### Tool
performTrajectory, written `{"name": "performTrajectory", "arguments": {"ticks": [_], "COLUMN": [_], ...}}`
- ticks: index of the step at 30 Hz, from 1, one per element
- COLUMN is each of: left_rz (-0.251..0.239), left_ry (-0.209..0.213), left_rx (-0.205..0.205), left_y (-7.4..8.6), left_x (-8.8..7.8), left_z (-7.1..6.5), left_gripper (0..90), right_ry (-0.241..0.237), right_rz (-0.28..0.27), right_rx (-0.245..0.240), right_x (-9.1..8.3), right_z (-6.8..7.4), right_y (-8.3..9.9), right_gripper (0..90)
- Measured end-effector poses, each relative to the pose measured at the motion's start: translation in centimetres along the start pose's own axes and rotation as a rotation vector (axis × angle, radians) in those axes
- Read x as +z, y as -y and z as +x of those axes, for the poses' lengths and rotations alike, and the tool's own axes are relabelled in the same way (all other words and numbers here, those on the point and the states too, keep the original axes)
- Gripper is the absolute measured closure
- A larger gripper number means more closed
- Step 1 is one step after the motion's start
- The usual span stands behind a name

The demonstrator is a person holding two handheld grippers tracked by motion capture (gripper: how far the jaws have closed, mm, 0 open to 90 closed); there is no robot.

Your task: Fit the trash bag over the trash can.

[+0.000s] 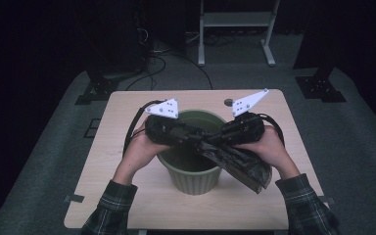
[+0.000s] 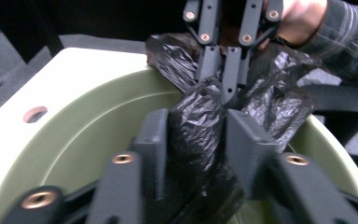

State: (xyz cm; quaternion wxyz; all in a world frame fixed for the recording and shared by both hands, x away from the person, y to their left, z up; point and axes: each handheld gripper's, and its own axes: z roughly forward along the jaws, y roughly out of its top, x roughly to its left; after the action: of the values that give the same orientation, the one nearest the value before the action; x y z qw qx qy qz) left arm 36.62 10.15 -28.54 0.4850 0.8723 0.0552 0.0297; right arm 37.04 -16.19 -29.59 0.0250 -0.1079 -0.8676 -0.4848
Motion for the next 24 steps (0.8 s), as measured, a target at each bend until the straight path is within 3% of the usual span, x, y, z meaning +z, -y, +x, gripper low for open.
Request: {"name": "performTrajectory", "arguments": {"ticks": [2, 3, 9, 17, 24], "left_rz": [0.013, 0.018, 0.020, 0.013, 0.019], "left_ry": [0.011, 0.006, -0.047, -0.120, -0.133], "left_rx": [-0.012, -0.011, -0.038, -0.071, -0.083], "left_y": [0.1, 0.1, 1.3, 2.6, 3.0], "left_x": [-0.1, -0.1, -1.3, -3.0, -3.2], "left_z": [-0.1, -0.2, -0.3, -0.4, -0.5], "left_gripper": [84.6, 87.2, 88.1, 88.1, 88.2], "right_ry": [0.007, 0.019, 0.074, 0.133, 0.182], "right_rz": [-0.004, -0.010, -0.052, -0.107, -0.130], "right_rx": [0.005, 0.005, 0.022, 0.050, 0.064], "right_x": [0.0, 0.0, -0.9, -4.1, -6.0], "right_z": [0.0, 0.0, -0.3, -0.2, 0.5], "right_y": [-0.1, -0.1, 0.4, 2.2, 3.6], "right_gripper": [82.7, 79.4, 57.4, 50.9, 47.9]}}
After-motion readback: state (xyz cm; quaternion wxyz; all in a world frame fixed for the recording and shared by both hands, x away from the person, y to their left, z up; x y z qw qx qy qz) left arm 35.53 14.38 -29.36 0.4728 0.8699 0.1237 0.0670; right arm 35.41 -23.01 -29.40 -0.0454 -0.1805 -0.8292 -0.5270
